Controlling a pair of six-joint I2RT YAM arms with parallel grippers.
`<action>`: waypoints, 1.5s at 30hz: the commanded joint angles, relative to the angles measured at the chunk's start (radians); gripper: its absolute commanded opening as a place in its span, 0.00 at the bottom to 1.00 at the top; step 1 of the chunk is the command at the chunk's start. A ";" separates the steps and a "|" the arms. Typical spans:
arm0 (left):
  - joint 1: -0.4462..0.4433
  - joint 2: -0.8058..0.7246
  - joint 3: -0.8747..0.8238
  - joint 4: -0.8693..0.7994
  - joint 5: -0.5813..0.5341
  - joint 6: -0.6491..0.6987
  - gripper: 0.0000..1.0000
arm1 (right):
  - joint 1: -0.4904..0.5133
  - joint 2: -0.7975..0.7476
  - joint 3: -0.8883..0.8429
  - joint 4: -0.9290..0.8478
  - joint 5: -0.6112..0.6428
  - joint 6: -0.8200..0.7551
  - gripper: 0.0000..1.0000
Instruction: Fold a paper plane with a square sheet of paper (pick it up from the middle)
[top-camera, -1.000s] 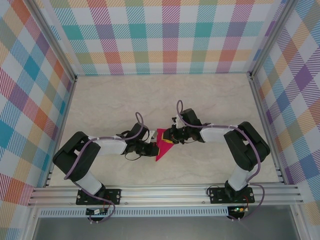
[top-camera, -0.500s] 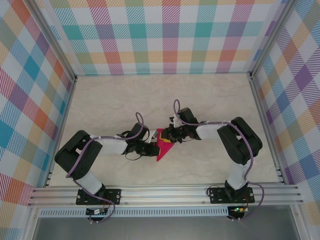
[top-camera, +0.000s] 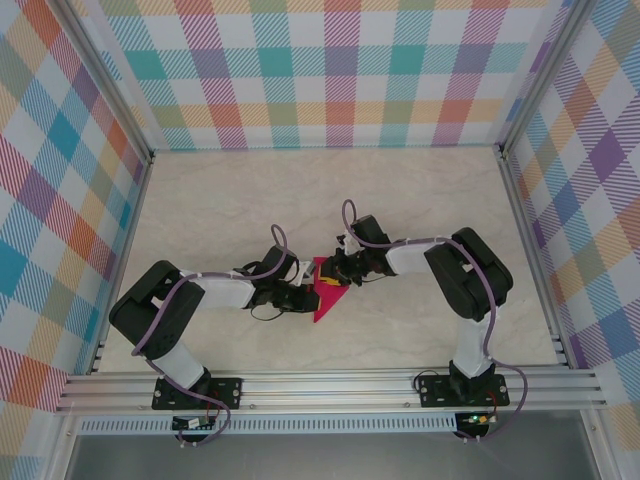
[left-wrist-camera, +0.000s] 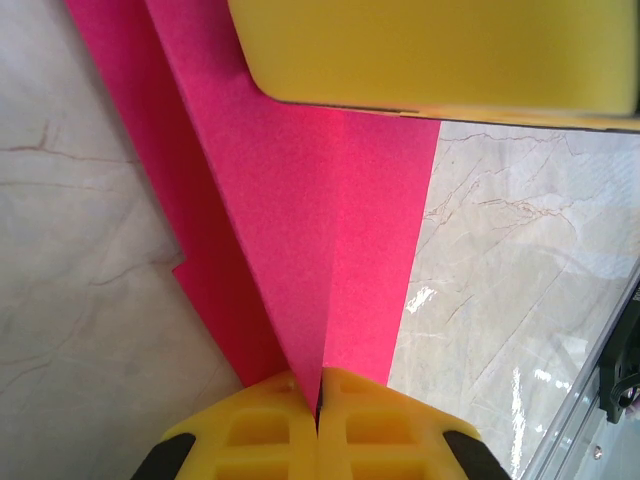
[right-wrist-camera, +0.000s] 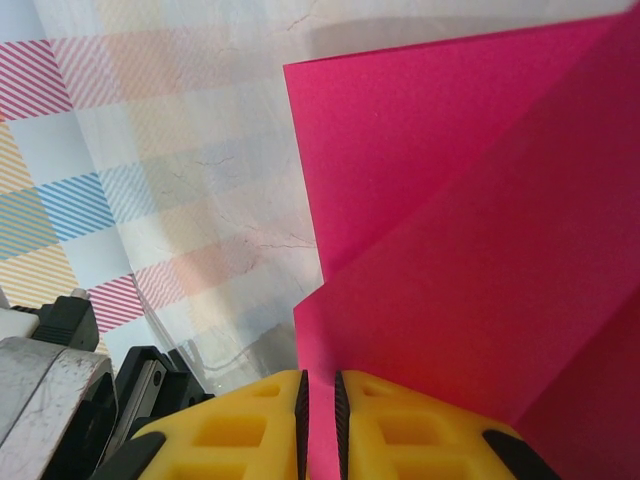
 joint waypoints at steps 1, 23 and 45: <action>0.012 0.019 -0.023 -0.033 0.001 -0.011 0.01 | -0.002 0.024 0.028 -0.024 -0.005 -0.030 0.17; 0.011 -0.067 -0.020 -0.013 0.003 -0.135 0.25 | -0.002 0.075 0.016 -0.088 0.032 -0.070 0.16; 0.009 -0.047 -0.099 0.051 0.111 -0.099 0.00 | -0.002 0.094 -0.004 -0.093 0.058 -0.070 0.15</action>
